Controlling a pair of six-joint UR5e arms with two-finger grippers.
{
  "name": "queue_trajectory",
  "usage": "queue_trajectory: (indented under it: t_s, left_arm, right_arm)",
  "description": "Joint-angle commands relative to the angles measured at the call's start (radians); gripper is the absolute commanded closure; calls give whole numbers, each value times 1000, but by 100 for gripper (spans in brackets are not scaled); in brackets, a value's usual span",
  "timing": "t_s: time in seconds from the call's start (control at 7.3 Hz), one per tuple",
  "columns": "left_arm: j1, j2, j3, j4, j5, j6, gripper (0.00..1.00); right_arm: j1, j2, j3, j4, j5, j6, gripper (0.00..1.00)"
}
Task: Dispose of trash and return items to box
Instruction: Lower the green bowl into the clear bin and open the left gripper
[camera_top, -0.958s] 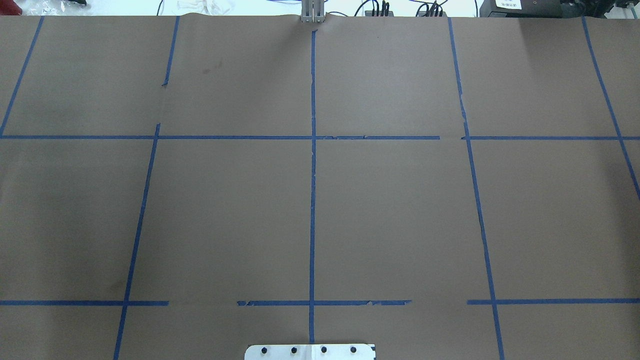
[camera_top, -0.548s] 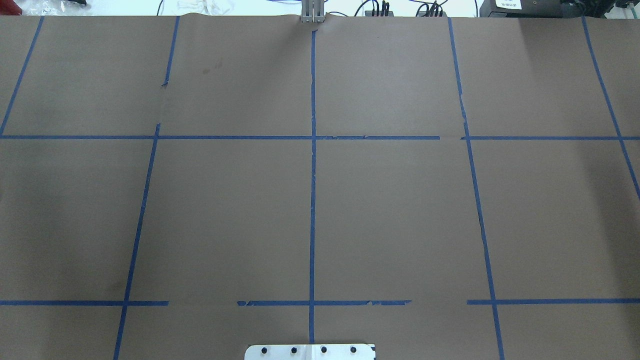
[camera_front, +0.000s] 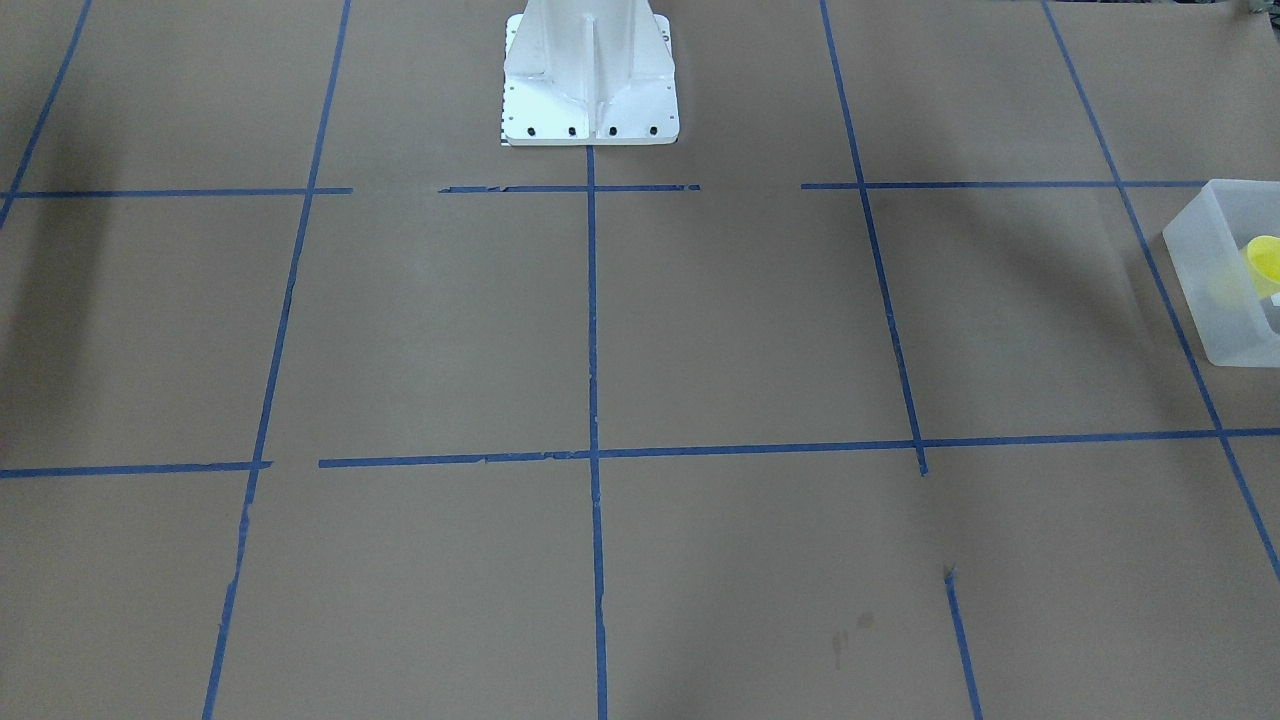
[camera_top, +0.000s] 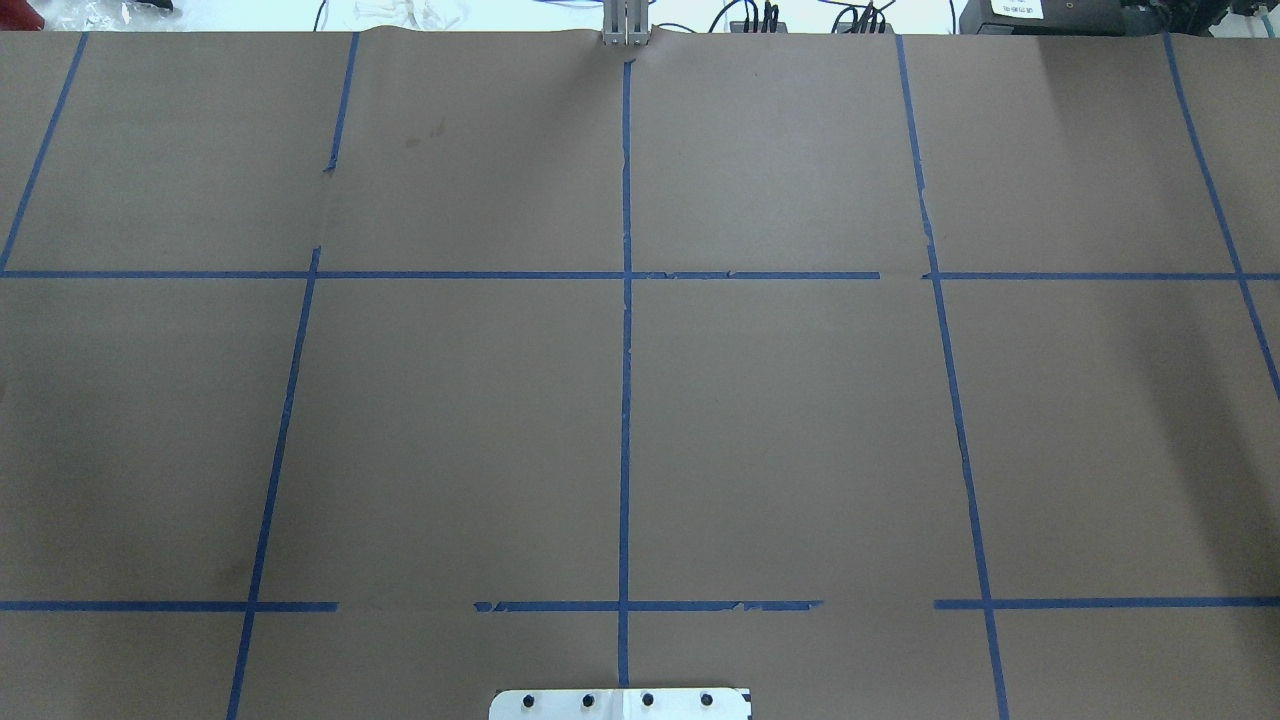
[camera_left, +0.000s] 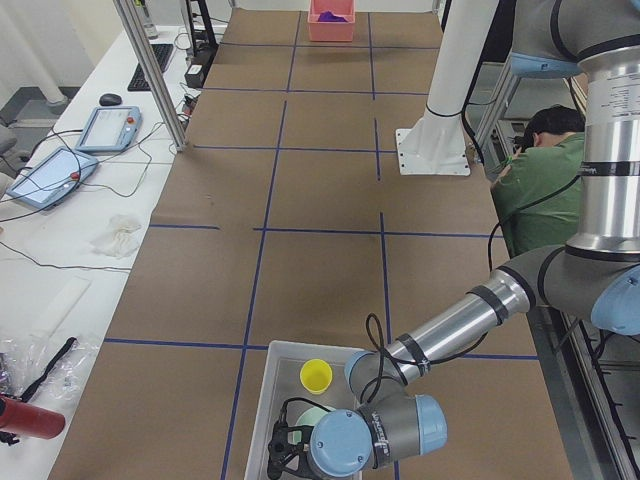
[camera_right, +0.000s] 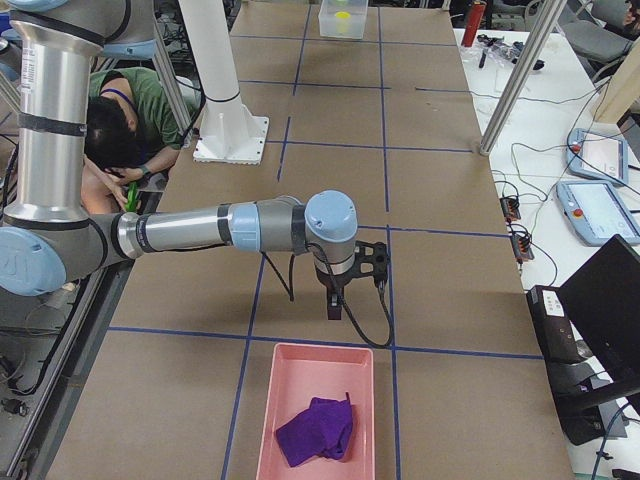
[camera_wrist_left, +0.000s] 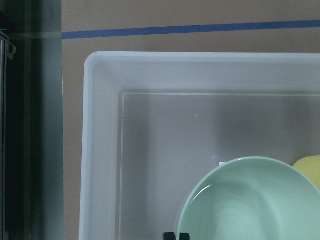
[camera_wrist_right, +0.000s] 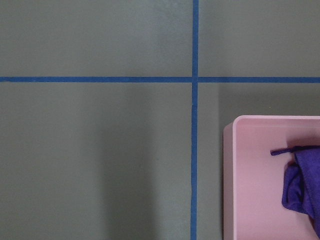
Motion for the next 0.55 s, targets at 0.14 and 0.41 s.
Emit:
queue_trajectory:
  t_s: [0.14, 0.41]
  left_arm:
    - [-5, -3, -12, -64, 32, -74, 0]
    - [-7, 16, -212, -79, 36, -122, 0]
  right_arm:
    - [-41, 0, -4, 42, -6, 35, 0]
    - [-43, -2, -5, 48, -7, 29, 0]
